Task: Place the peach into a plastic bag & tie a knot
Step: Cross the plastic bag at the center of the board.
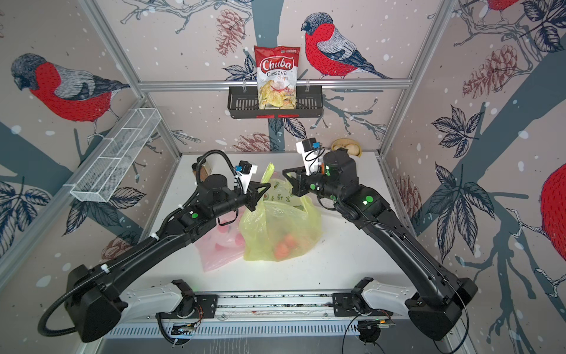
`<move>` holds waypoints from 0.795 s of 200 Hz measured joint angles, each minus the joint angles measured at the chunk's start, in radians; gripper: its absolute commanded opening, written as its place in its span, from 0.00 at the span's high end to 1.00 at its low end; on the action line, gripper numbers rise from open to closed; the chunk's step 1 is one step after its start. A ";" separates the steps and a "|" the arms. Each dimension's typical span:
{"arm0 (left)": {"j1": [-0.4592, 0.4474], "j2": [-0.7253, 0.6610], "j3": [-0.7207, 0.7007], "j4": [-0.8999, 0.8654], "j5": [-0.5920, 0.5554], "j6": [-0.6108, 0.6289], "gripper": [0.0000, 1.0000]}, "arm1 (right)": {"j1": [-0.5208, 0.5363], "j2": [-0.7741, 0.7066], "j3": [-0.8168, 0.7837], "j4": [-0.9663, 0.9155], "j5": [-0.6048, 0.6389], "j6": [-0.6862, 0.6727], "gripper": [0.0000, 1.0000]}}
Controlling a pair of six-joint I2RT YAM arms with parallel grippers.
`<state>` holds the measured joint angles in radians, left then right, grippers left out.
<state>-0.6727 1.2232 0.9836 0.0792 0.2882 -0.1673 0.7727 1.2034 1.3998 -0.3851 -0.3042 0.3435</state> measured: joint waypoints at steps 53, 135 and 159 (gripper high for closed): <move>-0.006 0.027 0.053 -0.039 0.044 0.028 1.00 | 0.071 0.106 0.085 0.011 0.023 0.029 1.00; -0.034 0.031 0.115 -0.103 0.056 0.118 1.00 | 0.001 0.135 0.134 -0.054 0.019 0.053 1.00; -0.037 0.045 0.139 -0.116 0.070 0.146 1.00 | -0.013 0.145 0.135 -0.080 -0.019 0.052 1.00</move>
<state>-0.7097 1.2682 1.1225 -0.0364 0.3584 -0.0208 0.7601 1.3487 1.5352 -0.4648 -0.3229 0.3958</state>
